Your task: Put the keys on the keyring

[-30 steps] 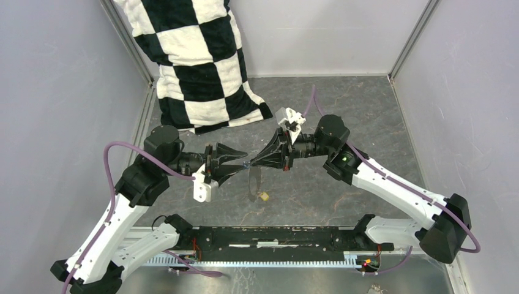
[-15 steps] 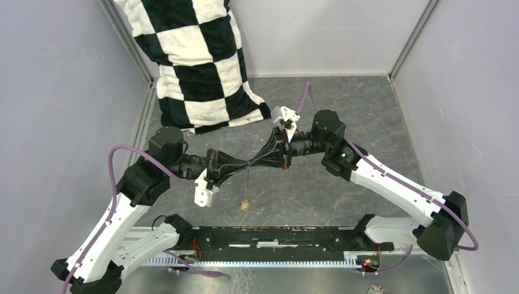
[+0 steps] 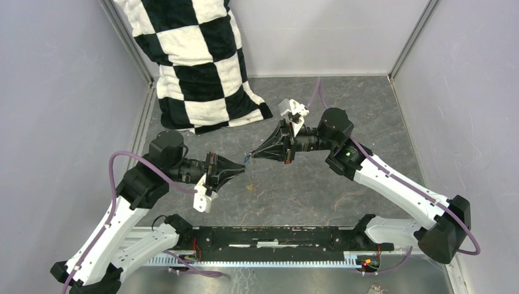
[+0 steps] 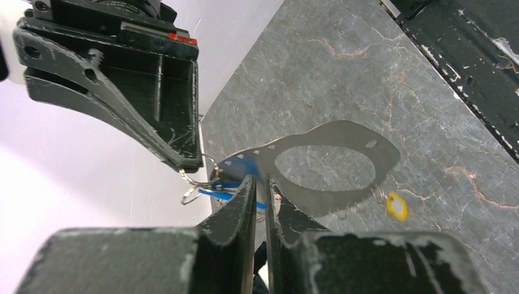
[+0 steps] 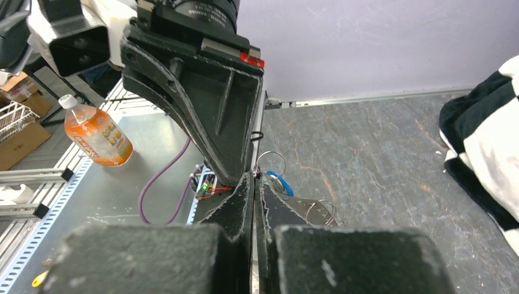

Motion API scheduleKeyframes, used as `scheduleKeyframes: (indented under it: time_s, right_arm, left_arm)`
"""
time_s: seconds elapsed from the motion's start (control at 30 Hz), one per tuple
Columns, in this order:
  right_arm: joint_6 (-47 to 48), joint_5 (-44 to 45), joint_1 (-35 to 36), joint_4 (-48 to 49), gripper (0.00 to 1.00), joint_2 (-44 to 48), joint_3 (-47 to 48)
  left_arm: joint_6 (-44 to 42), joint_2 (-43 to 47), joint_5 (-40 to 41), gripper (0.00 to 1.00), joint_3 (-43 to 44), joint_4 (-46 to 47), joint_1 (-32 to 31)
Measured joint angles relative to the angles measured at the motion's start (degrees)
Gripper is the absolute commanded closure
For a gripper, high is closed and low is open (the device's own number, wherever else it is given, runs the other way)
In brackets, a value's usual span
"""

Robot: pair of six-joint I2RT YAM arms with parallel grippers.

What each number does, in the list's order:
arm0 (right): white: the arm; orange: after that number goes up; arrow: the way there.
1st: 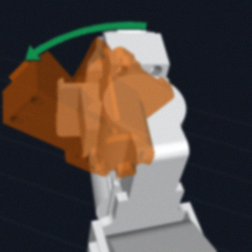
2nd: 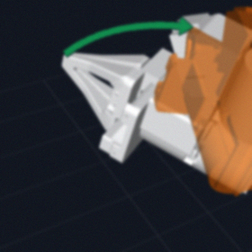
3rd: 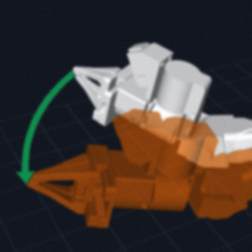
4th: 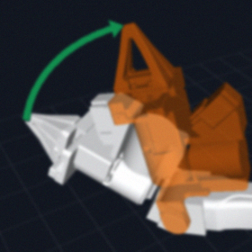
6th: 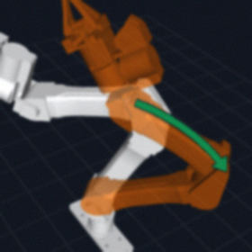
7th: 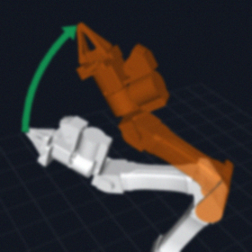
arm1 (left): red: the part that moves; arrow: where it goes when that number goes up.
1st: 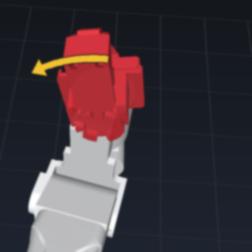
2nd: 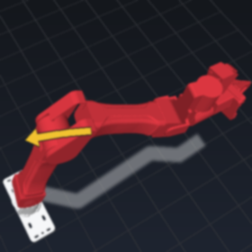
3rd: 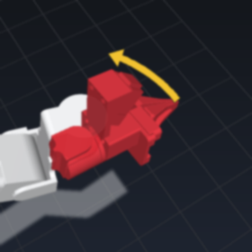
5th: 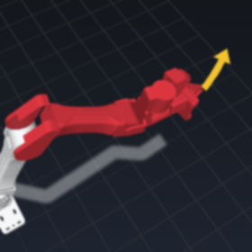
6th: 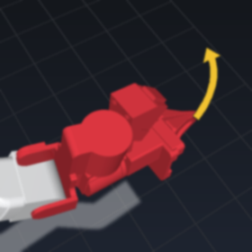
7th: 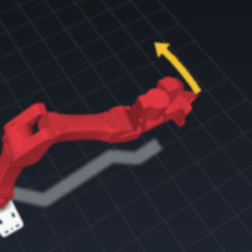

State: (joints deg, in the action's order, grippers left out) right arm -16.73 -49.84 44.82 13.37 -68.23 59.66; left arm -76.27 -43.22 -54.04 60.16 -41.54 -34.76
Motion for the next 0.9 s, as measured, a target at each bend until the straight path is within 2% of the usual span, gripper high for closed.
scheduleKeyframes:
  time_s: [0.03, 0.07, 0.1, 0.13, 0.23, 0.37, 0.67, 0.73, 0.9]
  right_arm:
    - [-0.3, 0.0, 0.0, 0.5, 1.0, 0.2, 0.0]
    - [-0.7, 0.0, 0.0, 1.1, 1.0, 0.3, 0.0]
    - [-0.9, 0.0, 0.0, 1.5, 1.0, 0.3, 0.0]
    - [-1.1, -0.1, 0.0, 1.8, 1.0, 0.4, 0.0]
    - [-1.1, -0.1, -0.1, 2.0, 1.0, 0.4, 0.0]
    - [-1.4, -1.0, -0.2, 2.0, 1.0, 0.4, 0.0]
    - [-4.8, -4.3, -0.3, 4.7, 1.0, 0.4, -0.7]
    - [-5.6, -4.7, -0.3, 5.7, 1.0, 0.4, -1.0]
    - [-6.5, -5.5, -0.3, 6.5, 1.0, 0.4, -1.4]
  left_arm:
    - [-0.4, 0.0, 0.0, 0.84, -0.1, 0.0, 0.0]
    - [-0.7, 0.0, 0.0, 0.75, -0.2, -0.1, -0.1]
    - [-1.0, 0.1, 0.0, 0.59, -0.2, -0.1, -0.1]
    - [-1.4, 0.2, 0.0, 0.52, -0.2, -0.2, -0.1]
    - [-1.4, 0.9, 0.7, 0.5, -0.3, 0.2, -0.1]
    - [3.4, 2.7, 2.5, 0.46, -1.0, 4.6, -0.1]
    - [25.0, 3.0, 3.1, 0.28, -3.3, 16.5, -0.1]
    - [29.2, 2.3, 3.0, 0.28, -4.1, 18.2, -0.1]
    - [34.0, 0.4, 3.0, 0.4, -4.7, 19.9, -0.1]
